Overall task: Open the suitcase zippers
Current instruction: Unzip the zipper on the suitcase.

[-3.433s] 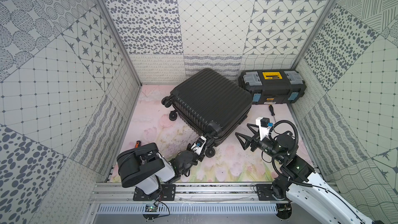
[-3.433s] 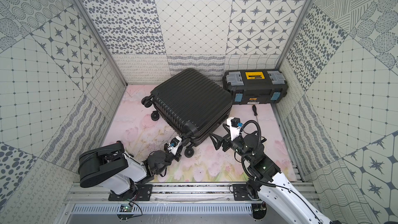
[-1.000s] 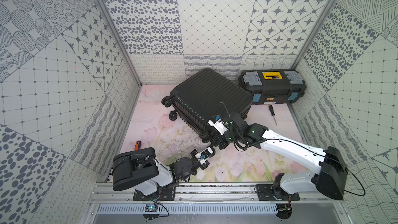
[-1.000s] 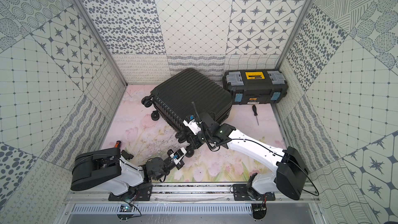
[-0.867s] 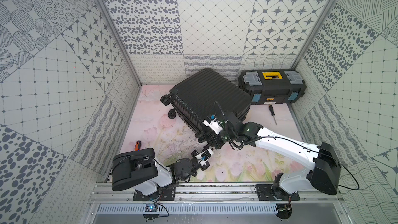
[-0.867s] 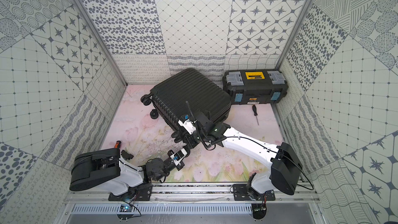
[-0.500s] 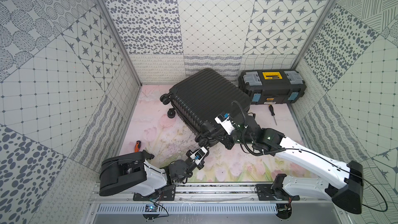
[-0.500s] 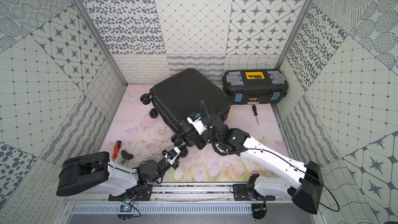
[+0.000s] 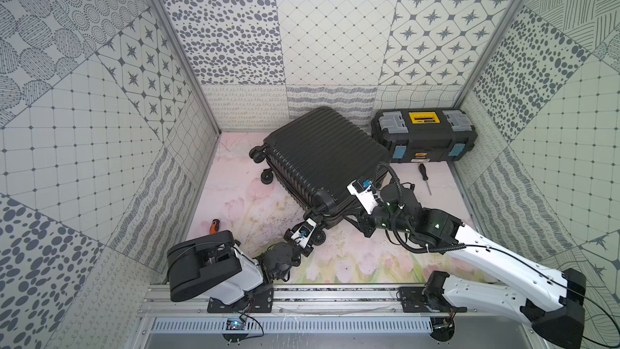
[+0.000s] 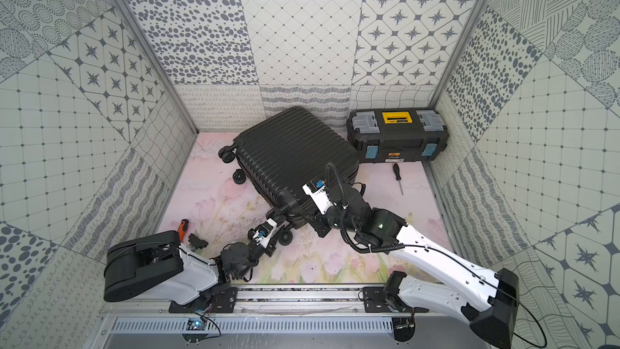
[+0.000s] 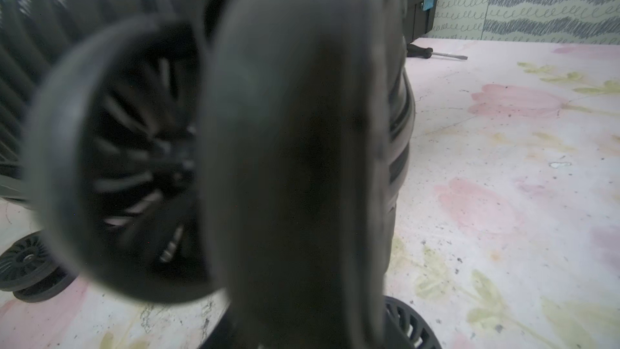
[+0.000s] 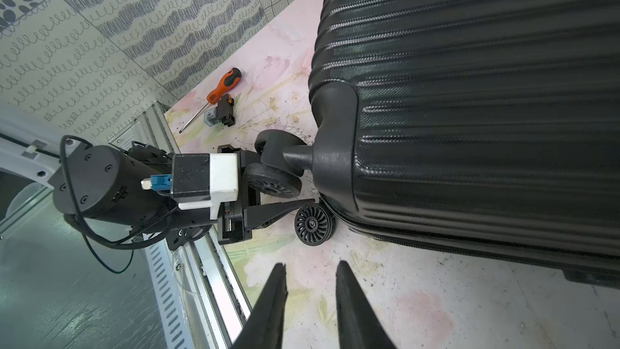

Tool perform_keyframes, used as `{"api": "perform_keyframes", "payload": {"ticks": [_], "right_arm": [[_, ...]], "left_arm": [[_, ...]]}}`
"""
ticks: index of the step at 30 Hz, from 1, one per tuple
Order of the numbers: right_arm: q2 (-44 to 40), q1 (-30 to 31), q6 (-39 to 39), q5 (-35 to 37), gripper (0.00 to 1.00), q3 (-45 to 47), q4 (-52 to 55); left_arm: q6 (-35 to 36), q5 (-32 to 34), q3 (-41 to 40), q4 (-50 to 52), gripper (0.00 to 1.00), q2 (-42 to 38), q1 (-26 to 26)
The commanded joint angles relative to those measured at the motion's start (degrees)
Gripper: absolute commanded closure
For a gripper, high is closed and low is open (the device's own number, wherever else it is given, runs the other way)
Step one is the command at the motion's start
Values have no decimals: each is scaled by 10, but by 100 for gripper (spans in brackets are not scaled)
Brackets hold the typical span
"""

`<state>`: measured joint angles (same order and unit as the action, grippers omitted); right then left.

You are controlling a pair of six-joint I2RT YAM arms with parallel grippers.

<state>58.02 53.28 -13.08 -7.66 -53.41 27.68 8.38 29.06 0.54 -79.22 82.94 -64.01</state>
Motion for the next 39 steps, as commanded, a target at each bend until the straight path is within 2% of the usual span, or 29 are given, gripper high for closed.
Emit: {"api": "perform_keyframes", "payload": {"ticks": [1, 11, 13, 16, 17, 22, 28, 39], "right_arm": [[-12, 0, 6, 5, 72, 7, -13], [-7, 1, -18, -24, 72, 23, -20], [-6, 1, -20, -26, 72, 24, -19], [-7, 1, -21, -27, 72, 23, -18], [-7, 1, -20, -27, 72, 22, -17], [18, 3, -18, -8, 71, 6, -4], [88, 18, 3, 69, 72, -53, 27], [209, 37, 30, 70, 72, -137, 26]], "left_arm": [[-22, -2, 17, -18, 62, 30, 14], [-20, -45, 55, -18, 69, 50, 57], [-19, -54, 62, -18, 76, 55, 61], [-19, -75, 64, -18, 99, 62, 63], [-20, -79, 63, -18, 100, 64, 63], [-13, -99, 48, -18, 100, 58, 63], [17, -101, 36, -18, 100, 29, 59], [61, -77, 36, -17, 100, 20, 13]]}}
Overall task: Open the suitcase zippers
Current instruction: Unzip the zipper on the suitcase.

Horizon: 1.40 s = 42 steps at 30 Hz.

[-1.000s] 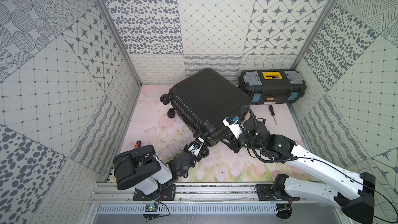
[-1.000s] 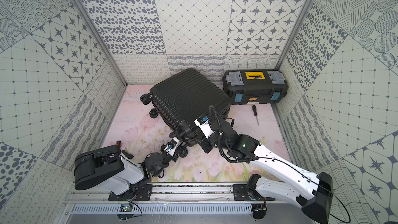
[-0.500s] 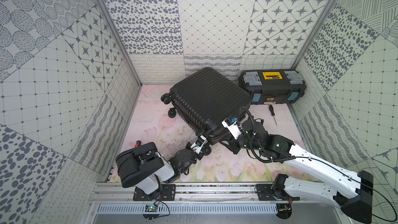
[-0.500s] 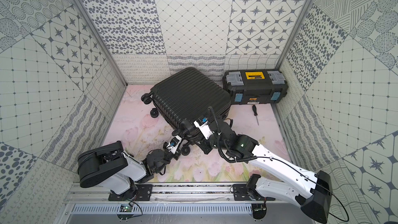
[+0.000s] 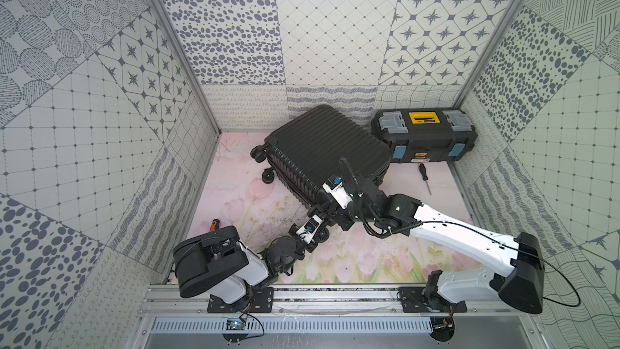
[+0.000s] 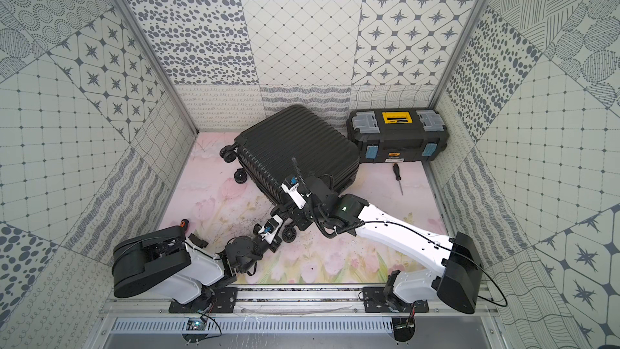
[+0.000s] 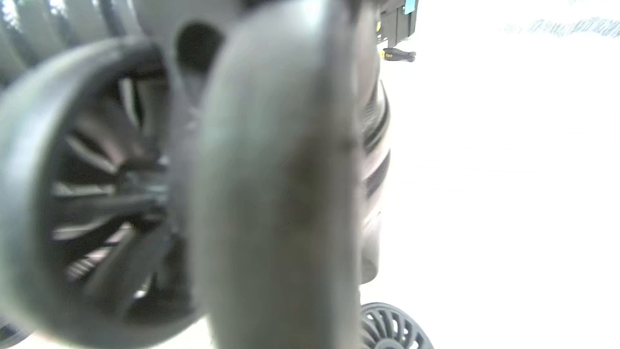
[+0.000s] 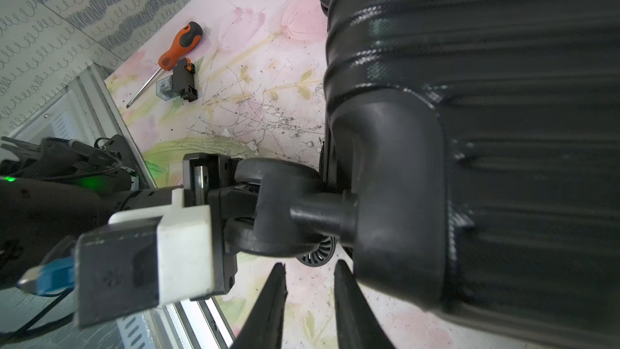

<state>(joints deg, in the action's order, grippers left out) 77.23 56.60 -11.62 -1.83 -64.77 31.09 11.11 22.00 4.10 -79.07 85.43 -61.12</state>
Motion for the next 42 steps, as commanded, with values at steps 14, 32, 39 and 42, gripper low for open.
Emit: {"api": "perform_keyframes", "payload": {"ticks": [14, 32, 39, 42], "right_arm": [[102, 4, 31, -32, 71, -109, -29], [-23, -332, -145, -164, 32, -117, 25], [17, -370, -101, -122, 25, -144, 29], [-36, -345, -98, -82, 25, -81, -2]], "left_arm": [[44, 0, 25, -19, 100, 7, -32], [39, -7, 35, -20, 100, 30, -32], [33, 23, 10, -14, 100, -26, -40], [49, 62, 15, 105, 84, -116, -77]]}}
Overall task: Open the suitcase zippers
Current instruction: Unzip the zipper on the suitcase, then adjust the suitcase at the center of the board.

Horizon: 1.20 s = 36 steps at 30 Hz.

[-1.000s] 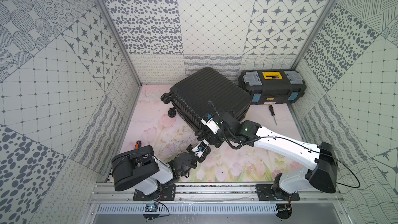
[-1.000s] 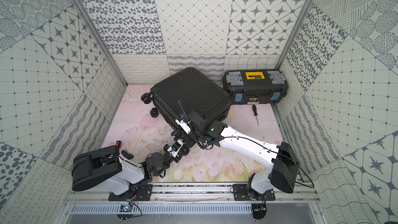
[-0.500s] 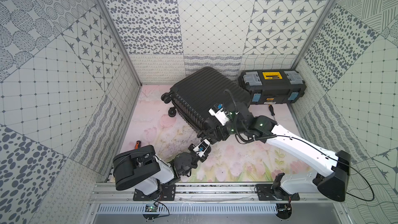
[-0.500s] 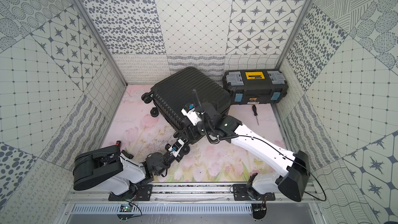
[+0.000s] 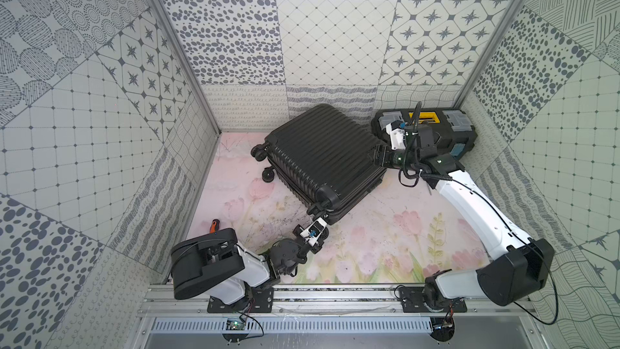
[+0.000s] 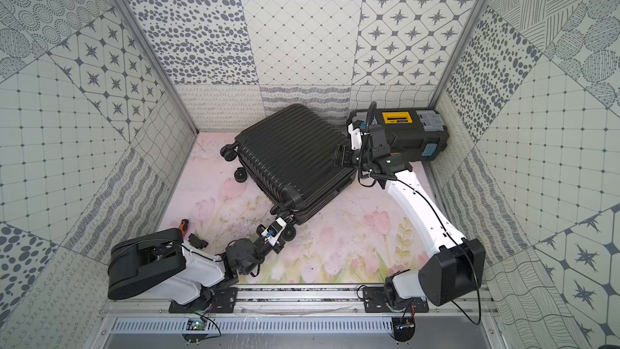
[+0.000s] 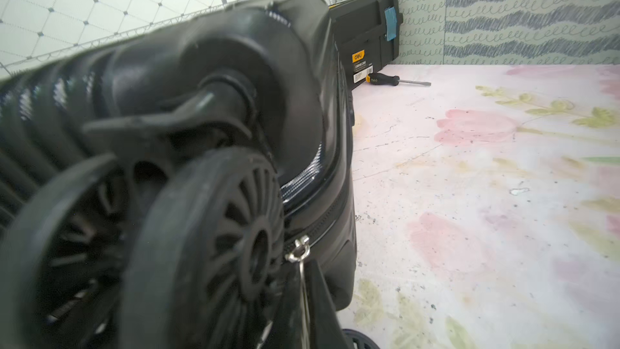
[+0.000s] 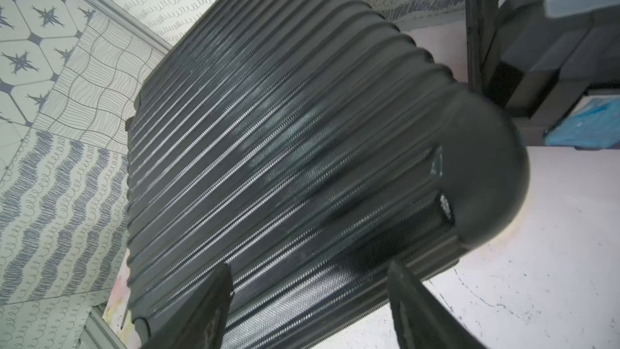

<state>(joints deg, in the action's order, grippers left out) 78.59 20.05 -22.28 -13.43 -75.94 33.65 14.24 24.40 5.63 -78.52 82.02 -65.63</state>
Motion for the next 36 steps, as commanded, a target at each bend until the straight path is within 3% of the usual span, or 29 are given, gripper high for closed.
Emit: {"api": "perform_keyframes", "payload": {"ticks": [1, 3, 8, 12, 14, 16, 19, 21, 24, 31, 36], "right_arm": [[-72, 30, 14, 57, 25, 51, -33], [-113, 47, 24, 91, 25, 88, -39], [-186, 61, 23, 114, 25, 131, -6], [-234, 86, 29, 120, 25, 184, -18], [-242, 106, 29, 119, 24, 204, -14], [-241, 115, 26, 102, 22, 214, -7], [-260, 116, 36, 52, 15, 248, -25], [-289, 116, 38, 35, 12, 270, -41], [-314, 117, 51, 16, 11, 284, -38], [-350, 127, 58, -52, 12, 331, -52], [-335, 196, 71, -30, 13, 355, -76]], "left_arm": [[14, 40, 15, 189, 80, -132, -48], [-40, 41, 75, 424, 76, -223, -70], [-222, 50, 151, 753, 59, -369, -104], [-387, 67, 288, 1032, 55, -386, -104], [-418, 84, 363, 1155, 50, -364, -103], [-410, 89, 414, 1221, 38, -344, -96], [-355, -27, 447, 1247, 23, -318, -13], [-328, -111, 457, 1250, 19, -301, 67], [-298, -155, 475, 1246, 19, -281, 129], [-272, -286, 486, 1164, 20, -226, 153], [-266, -318, 476, 1131, 21, -210, 153]]}}
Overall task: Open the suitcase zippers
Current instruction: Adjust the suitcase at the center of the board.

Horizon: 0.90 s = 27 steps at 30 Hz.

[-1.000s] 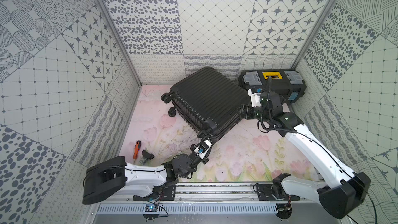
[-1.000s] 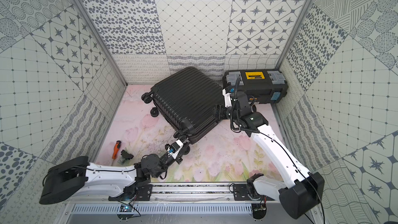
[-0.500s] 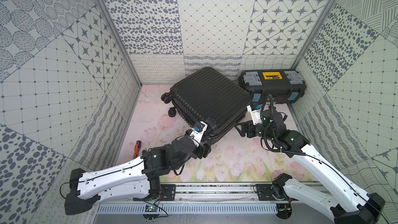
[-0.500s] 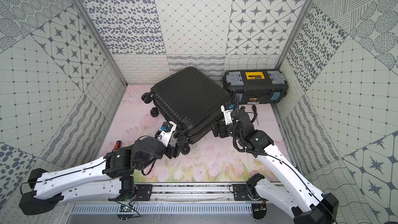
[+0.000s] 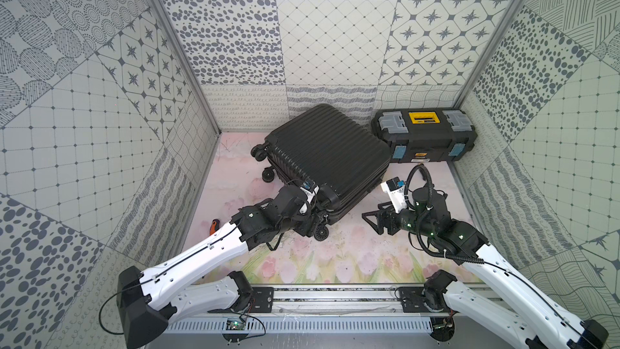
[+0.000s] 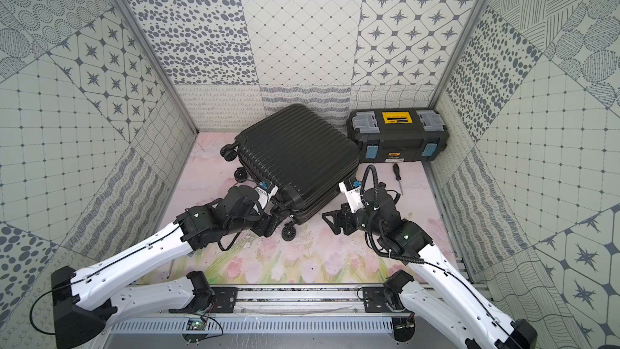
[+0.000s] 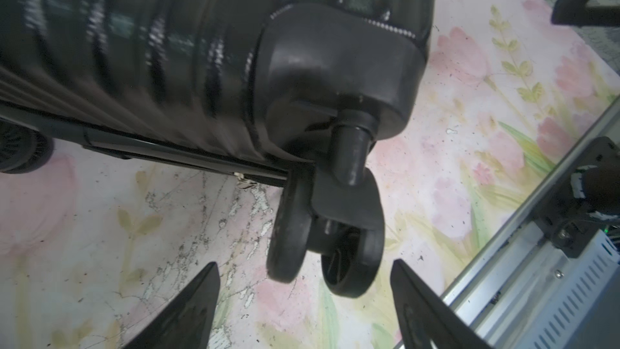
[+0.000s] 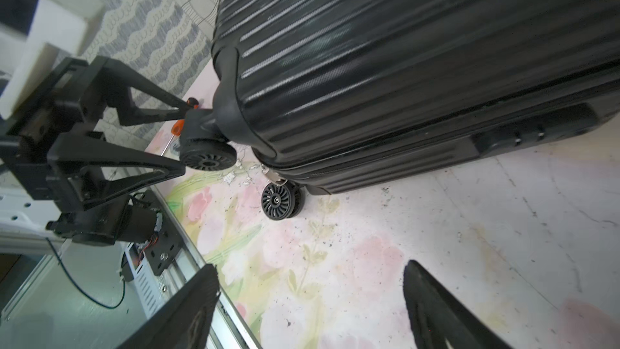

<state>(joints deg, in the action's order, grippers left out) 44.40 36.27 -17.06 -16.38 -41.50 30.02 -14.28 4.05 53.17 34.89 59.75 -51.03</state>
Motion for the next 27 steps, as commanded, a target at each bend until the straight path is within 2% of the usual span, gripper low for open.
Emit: {"api": "perform_keyframes", "payload": {"ticks": [1, 6, 9, 11, 14, 18, 20, 27], "right_arm": [[15, 51, 22, 12, 13, 12, -44], [69, 120, 32, 77, 14, 32, -106], [72, 138, 21, 121, 18, 87, -222], [83, 164, 37, 148, 22, 146, -352], [135, 218, 92, 238, 21, 184, -489], [208, 268, 121, 358, 21, 223, -649], [238, 279, 123, 406, 22, 232, -701], [290, 304, 94, 548, 22, 276, -799]], "left_arm": [[20, -118, 0, -9, 22, 12, 8], [24, -114, 22, -16, 23, 38, 7], [25, -106, 38, -22, 29, 71, 7], [23, -89, 51, -22, 38, 95, 7], [24, -87, 66, -25, 53, 121, 7], [8, -109, 68, -47, 75, 134, 7], [-10, -125, 69, -64, 82, 139, 5], [-79, -104, 57, -139, 81, 139, -19]]}}
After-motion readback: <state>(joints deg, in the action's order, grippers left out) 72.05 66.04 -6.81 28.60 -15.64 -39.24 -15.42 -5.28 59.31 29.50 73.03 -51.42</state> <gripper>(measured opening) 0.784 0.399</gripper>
